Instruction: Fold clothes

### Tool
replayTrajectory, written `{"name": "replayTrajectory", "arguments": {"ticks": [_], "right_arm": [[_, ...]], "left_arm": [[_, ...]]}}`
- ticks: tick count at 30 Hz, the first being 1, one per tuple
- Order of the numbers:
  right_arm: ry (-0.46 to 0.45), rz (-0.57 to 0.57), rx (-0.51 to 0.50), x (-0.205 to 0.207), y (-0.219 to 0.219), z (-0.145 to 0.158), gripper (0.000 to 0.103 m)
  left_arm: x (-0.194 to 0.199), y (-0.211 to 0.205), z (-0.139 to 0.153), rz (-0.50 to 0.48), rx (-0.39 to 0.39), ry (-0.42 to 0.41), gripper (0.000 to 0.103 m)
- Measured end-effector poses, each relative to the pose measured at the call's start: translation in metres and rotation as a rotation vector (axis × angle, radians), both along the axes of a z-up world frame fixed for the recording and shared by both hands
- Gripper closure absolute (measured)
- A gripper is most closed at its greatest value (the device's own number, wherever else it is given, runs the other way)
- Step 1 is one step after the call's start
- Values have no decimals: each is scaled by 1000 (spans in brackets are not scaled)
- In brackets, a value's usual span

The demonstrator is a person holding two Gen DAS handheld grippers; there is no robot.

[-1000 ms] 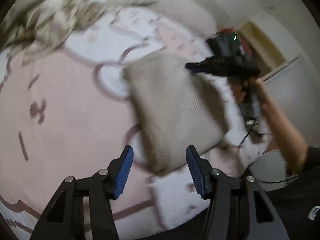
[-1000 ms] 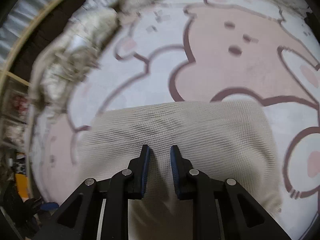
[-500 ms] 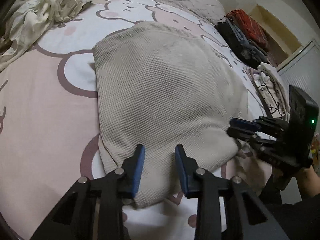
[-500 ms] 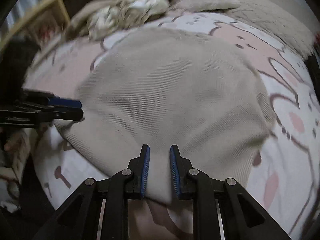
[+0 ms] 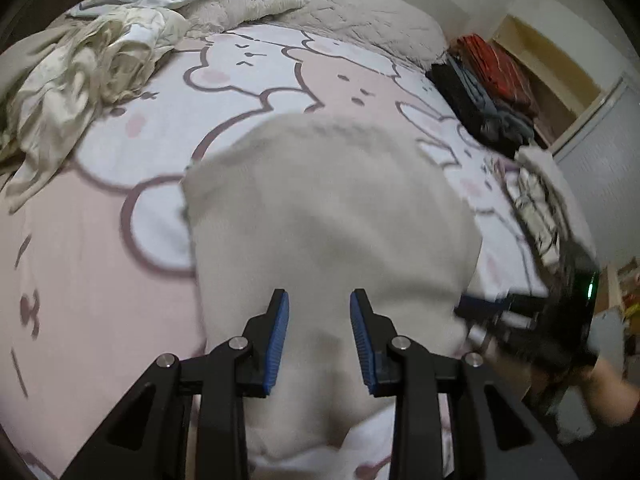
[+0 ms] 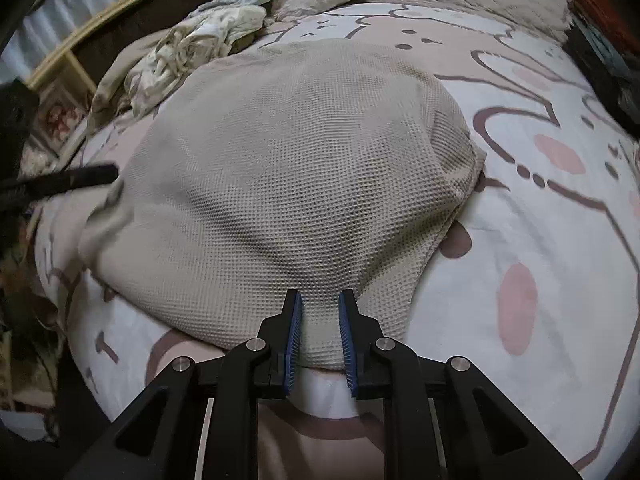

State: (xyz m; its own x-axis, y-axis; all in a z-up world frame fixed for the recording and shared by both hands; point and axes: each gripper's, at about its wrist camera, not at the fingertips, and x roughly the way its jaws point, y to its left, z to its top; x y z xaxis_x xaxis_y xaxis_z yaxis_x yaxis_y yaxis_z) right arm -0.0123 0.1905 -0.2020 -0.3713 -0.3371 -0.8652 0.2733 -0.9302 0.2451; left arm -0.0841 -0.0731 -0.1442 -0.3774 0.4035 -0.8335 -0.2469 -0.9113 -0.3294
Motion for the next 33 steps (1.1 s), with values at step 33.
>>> {"name": "replayTrajectory", "arguments": {"ticks": [33], "right_arm": [[-54, -25, -184, -97, -35, 26, 85]], "left_arm": [[56, -7, -32, -28, -148, 57, 44]]}}
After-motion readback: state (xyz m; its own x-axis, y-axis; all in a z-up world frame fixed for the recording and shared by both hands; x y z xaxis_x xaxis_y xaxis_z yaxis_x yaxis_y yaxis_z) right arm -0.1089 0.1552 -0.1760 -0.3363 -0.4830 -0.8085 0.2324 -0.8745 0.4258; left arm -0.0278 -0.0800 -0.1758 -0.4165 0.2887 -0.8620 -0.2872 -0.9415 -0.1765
